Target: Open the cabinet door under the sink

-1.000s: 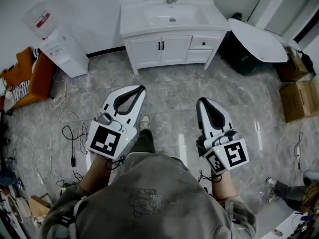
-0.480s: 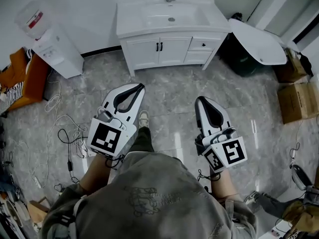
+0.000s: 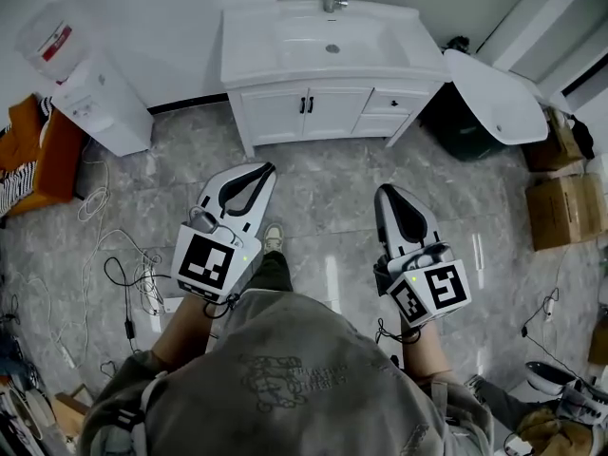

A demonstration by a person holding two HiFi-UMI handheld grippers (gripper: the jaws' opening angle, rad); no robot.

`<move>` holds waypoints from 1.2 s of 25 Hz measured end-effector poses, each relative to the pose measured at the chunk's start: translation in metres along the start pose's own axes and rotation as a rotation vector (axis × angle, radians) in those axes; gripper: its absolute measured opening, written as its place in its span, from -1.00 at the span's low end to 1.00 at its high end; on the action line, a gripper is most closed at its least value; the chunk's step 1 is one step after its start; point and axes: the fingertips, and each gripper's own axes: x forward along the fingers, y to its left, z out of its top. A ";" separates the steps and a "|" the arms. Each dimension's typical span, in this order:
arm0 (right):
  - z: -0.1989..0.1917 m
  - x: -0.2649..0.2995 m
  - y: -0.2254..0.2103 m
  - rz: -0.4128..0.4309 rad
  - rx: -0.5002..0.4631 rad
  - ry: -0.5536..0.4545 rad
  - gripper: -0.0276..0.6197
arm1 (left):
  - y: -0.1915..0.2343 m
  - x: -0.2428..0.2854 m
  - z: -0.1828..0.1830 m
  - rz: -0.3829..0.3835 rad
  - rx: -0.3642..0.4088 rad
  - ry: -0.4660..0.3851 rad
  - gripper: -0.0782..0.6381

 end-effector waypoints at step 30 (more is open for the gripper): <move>-0.078 0.326 -0.150 -0.151 0.047 0.260 -0.82 | 0.220 0.270 -0.139 -0.116 -0.065 0.086 -0.72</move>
